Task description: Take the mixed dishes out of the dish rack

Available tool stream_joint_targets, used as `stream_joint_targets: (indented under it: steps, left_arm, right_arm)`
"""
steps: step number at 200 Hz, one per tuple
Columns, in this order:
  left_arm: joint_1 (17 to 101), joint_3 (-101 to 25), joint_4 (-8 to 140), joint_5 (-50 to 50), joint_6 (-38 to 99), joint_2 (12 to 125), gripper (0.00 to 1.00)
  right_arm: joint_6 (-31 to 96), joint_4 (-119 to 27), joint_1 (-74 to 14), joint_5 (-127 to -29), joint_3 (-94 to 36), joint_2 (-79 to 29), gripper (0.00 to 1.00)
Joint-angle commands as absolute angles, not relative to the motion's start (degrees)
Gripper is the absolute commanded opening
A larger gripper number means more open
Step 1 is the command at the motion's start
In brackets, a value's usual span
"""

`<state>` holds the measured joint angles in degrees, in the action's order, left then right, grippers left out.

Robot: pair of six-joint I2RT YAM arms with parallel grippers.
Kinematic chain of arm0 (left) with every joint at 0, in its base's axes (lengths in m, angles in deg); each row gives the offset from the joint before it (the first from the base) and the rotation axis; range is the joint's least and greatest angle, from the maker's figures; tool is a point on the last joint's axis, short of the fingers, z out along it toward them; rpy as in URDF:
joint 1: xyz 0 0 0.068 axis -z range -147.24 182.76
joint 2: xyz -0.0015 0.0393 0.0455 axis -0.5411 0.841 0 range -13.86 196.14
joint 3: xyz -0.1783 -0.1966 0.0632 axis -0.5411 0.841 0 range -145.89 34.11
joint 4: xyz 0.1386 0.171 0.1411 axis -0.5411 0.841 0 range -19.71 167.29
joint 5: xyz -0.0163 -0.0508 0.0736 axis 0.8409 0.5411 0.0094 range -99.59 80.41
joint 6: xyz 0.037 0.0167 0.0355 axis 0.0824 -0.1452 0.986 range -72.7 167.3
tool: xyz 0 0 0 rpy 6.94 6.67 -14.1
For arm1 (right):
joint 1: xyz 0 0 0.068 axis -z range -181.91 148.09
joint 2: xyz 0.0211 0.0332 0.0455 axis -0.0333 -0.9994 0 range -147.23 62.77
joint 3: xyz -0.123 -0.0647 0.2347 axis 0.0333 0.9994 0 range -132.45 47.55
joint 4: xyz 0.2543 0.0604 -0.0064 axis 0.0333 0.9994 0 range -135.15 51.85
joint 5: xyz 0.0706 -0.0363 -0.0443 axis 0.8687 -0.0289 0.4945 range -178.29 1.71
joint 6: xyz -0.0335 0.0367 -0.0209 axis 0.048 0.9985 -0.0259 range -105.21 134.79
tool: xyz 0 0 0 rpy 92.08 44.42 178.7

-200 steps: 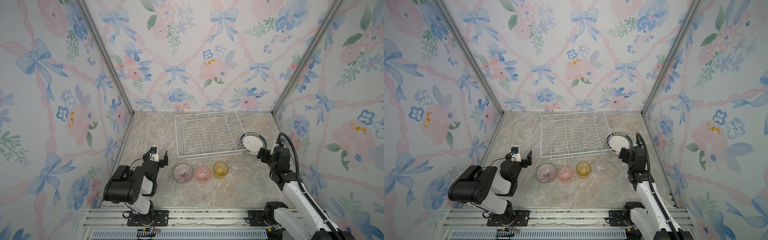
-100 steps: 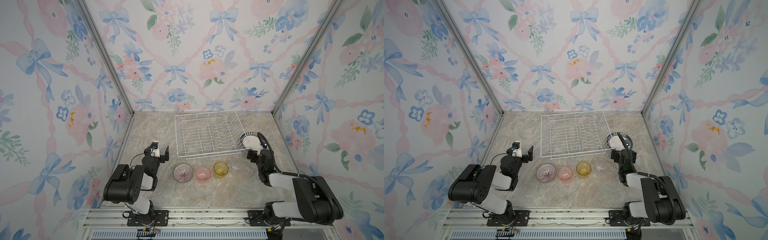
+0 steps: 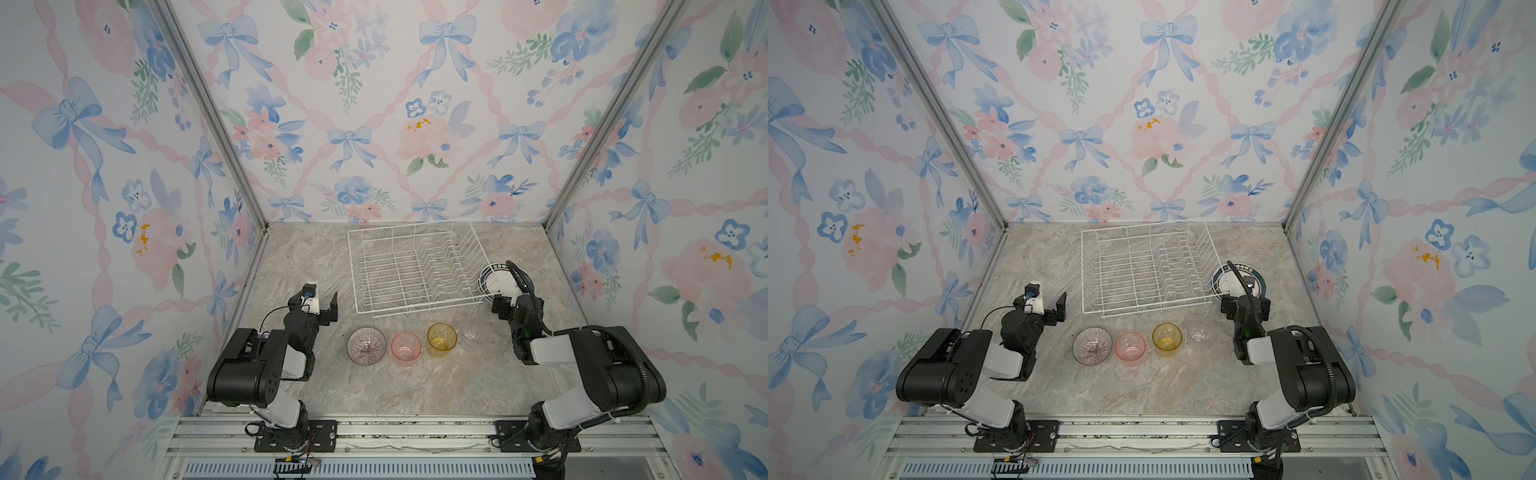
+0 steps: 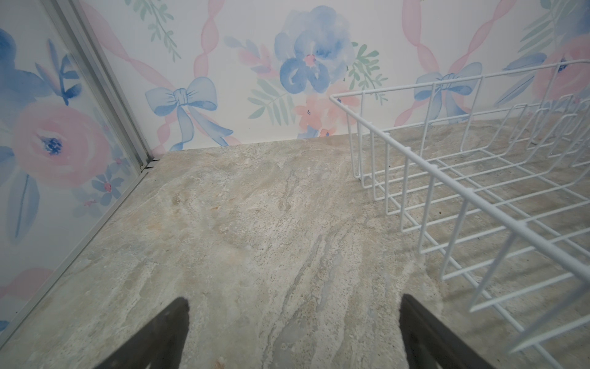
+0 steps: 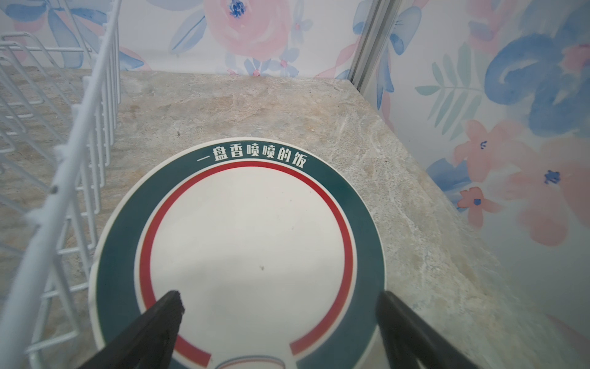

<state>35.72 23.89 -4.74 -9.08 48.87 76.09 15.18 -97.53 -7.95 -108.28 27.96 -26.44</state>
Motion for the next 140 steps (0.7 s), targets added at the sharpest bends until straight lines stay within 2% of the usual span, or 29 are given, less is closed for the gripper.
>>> stream_joint_targets:
  steps: [1, 140]
  left_arm:
    - [35.40, 23.03, -4.23, -8.56, 49.59, 75.88, 0.98]
    - [35.39, 22.96, -4.22, -8.57, 49.59, 75.95, 0.98]
  right_arm:
    - [15.91, -100.21, -7.65, -108.16, 26.39, -26.26, 0.97]
    - [15.90, -100.08, -7.59, -108.05, 26.37, -26.26, 0.97]
